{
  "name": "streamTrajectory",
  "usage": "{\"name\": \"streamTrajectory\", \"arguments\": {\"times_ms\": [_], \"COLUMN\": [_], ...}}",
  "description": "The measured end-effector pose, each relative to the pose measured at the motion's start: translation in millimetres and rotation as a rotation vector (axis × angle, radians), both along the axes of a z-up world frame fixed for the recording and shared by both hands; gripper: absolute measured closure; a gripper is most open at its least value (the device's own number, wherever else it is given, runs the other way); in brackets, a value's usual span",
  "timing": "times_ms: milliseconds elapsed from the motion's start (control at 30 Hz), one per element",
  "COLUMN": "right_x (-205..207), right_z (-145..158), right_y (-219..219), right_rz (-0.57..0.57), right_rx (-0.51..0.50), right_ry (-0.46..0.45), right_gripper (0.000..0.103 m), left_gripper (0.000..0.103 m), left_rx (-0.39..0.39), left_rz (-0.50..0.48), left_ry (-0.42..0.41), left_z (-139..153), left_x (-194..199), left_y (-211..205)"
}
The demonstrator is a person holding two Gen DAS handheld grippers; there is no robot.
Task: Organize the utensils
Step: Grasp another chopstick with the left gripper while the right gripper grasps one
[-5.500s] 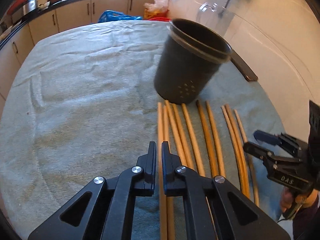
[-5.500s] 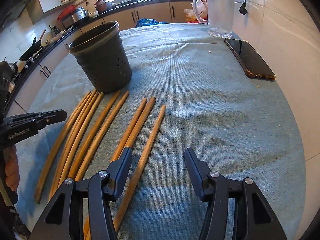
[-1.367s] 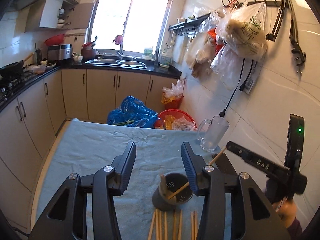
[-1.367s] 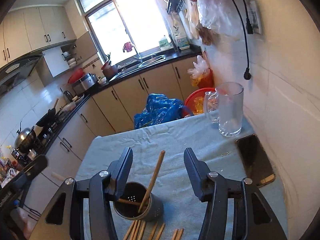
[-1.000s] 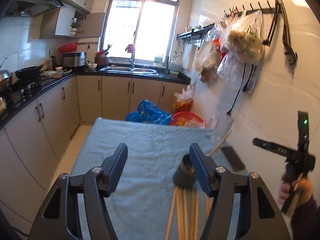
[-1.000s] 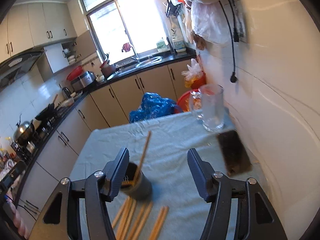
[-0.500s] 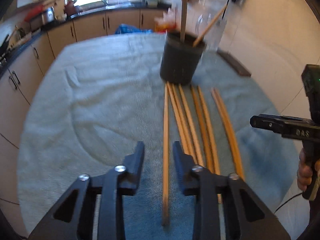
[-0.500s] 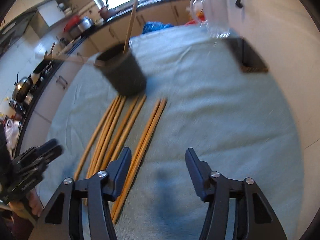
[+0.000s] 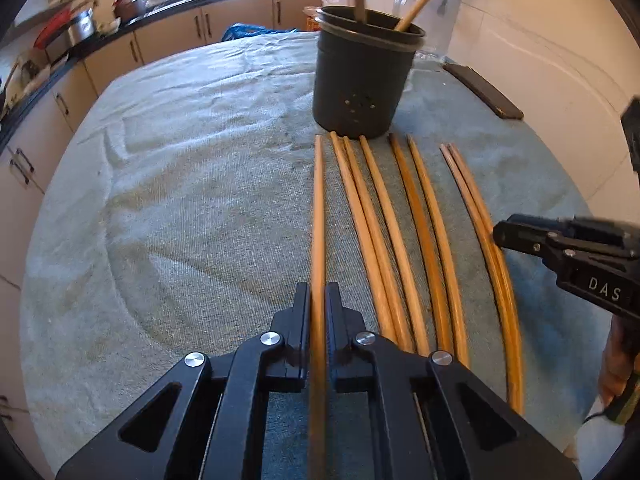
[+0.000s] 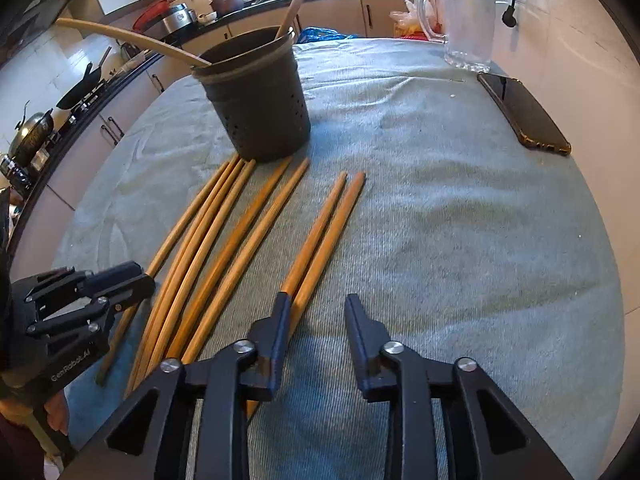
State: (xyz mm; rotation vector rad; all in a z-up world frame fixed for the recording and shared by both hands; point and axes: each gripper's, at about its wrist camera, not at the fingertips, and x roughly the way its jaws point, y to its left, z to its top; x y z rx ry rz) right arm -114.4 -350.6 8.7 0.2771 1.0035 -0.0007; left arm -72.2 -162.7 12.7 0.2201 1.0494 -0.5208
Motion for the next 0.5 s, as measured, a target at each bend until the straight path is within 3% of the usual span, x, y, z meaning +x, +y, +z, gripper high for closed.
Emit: {"name": "streamTrajectory", "arguments": {"times_ms": [100, 200, 500], "right_x": [-3, -4, 20], "right_z": [-2, -3, 0], "right_y": [-9, -8, -7], "right_rz": [-0.022, -0.021, -0.066], "right_rx": [0.068, 0.033, -0.039], "right_ry": [-0.009, -0.008, 0.038], "right_gripper": [0.080, 0.080, 0.080], "left_gripper": [0.096, 0.096, 0.096], "left_rx": [-0.054, -0.089, -0.057], "left_rz": [0.072, 0.134, 0.195], "left_ry": [0.070, 0.130, 0.108], "left_z": [0, 0, 1], "left_x": [3, -3, -20], "left_y": [10, 17, 15]}}
